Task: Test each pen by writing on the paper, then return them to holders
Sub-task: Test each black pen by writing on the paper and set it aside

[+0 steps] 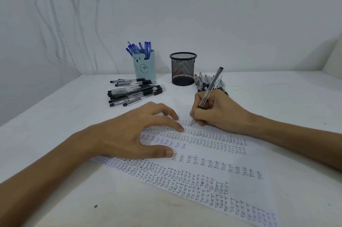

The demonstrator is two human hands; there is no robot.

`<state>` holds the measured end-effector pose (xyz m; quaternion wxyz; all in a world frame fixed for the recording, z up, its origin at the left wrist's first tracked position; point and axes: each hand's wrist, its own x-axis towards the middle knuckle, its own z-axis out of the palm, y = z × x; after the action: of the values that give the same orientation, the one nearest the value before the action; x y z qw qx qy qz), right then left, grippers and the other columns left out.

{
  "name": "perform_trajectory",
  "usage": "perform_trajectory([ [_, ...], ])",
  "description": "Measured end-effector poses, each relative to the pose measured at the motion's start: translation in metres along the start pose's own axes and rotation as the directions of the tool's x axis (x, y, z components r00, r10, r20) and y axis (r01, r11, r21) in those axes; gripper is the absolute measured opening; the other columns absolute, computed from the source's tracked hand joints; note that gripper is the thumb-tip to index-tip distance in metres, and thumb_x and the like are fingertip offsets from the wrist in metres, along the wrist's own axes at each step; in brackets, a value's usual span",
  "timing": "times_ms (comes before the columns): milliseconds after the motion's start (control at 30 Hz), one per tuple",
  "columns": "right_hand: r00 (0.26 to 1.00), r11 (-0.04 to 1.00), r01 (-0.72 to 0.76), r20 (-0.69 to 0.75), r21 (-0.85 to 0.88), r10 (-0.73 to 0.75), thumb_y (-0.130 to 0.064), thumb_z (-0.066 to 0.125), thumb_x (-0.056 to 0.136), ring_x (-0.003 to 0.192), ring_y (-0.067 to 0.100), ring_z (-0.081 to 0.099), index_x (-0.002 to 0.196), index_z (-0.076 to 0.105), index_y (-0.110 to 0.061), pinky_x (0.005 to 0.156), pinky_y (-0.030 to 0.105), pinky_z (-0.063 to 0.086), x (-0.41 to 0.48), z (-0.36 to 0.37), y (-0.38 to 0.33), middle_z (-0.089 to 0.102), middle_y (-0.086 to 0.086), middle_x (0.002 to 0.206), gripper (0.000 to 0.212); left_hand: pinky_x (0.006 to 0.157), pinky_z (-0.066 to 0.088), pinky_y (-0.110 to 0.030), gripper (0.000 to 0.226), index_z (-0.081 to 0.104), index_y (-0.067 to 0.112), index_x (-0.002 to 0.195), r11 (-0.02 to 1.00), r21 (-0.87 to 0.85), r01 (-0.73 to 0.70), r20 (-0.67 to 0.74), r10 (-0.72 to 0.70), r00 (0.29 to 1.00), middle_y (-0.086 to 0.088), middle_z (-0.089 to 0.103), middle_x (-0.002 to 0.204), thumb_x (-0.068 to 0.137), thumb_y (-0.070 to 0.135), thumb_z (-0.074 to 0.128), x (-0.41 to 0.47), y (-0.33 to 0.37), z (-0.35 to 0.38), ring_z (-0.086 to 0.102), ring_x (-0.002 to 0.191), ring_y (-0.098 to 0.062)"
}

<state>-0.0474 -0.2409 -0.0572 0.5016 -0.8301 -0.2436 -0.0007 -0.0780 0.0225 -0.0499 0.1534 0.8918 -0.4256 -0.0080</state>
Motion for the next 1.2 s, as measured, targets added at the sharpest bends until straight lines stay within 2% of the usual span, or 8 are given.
perform_trajectory([
  [167,1.0,1.0,-0.021,-0.003,-0.009,0.021,-0.002,0.066,0.087,0.048,0.015,0.047,0.071,0.059,0.0,0.049,0.019,0.039,0.0002,0.0002,-0.0021,0.064,0.011,0.056,0.018,0.116,0.032,-0.025,0.052,0.052,0.056,0.138,1.0,-0.01,0.012,0.012,-0.012,1.0,0.035,0.034,0.147,0.089,0.067,0.065,0.0004,0.0005,-0.0005,0.032,0.143,0.004],
  [233,0.999,0.999,-0.033,-0.02,0.023,0.034,-0.002,0.066,0.089,0.054,0.02,0.05,0.074,0.059,0.004,0.05,0.019,0.04,0.0002,-0.0001,-0.0016,0.064,0.014,0.058,0.017,0.117,0.032,-0.026,0.052,0.052,0.057,0.139,1.0,-0.005,0.011,0.013,-0.011,1.0,0.035,0.034,0.148,0.09,0.067,0.065,0.0008,0.0001,-0.0004,0.032,0.144,0.004],
  [300,0.999,0.999,-0.035,-0.032,0.023,0.035,-0.004,0.066,0.089,0.057,0.024,0.051,0.076,0.06,0.006,0.05,0.021,0.041,-0.0002,-0.0005,-0.0007,0.065,0.014,0.059,0.017,0.116,0.031,-0.024,0.051,0.052,0.057,0.138,1.0,-0.003,0.009,0.012,-0.009,1.0,0.034,0.035,0.148,0.09,0.066,0.066,0.0013,0.0001,-0.0004,0.032,0.144,0.004],
  [500,0.999,0.999,-0.032,-0.018,-0.016,0.031,-0.003,0.068,0.087,0.051,0.018,0.046,0.075,0.06,0.005,0.049,0.021,0.039,-0.0001,0.0002,-0.0019,0.064,0.011,0.057,0.017,0.115,0.03,-0.021,0.052,0.053,0.056,0.138,1.0,-0.008,0.008,0.008,-0.008,1.0,0.034,0.036,0.147,0.089,0.066,0.066,0.001,0.0005,-0.0004,0.032,0.143,0.005],
  [1033,0.998,0.999,-0.035,-0.054,-0.03,0.033,-0.004,0.067,0.086,0.046,0.015,0.044,0.075,0.061,0.006,0.046,0.018,0.038,-0.0002,0.0001,-0.0018,0.066,0.016,0.059,0.016,0.11,0.025,-0.008,0.051,0.053,0.057,0.138,1.0,-0.006,0.01,0.005,-0.01,1.0,0.035,0.035,0.147,0.089,0.065,0.066,0.0015,-0.001,0.0002,0.031,0.143,0.007],
  [1200,0.998,0.999,-0.035,-0.05,0.012,0.036,-0.003,0.066,0.089,0.05,0.021,0.044,0.076,0.059,0.008,0.046,0.022,0.038,-0.0001,-0.0008,-0.0005,0.066,0.017,0.06,0.019,0.107,0.024,-0.004,0.051,0.052,0.059,0.137,1.0,-0.002,0.011,0.004,-0.011,1.0,0.037,0.034,0.147,0.089,0.067,0.065,0.0018,-0.0016,0.0004,0.029,0.143,0.009],
])
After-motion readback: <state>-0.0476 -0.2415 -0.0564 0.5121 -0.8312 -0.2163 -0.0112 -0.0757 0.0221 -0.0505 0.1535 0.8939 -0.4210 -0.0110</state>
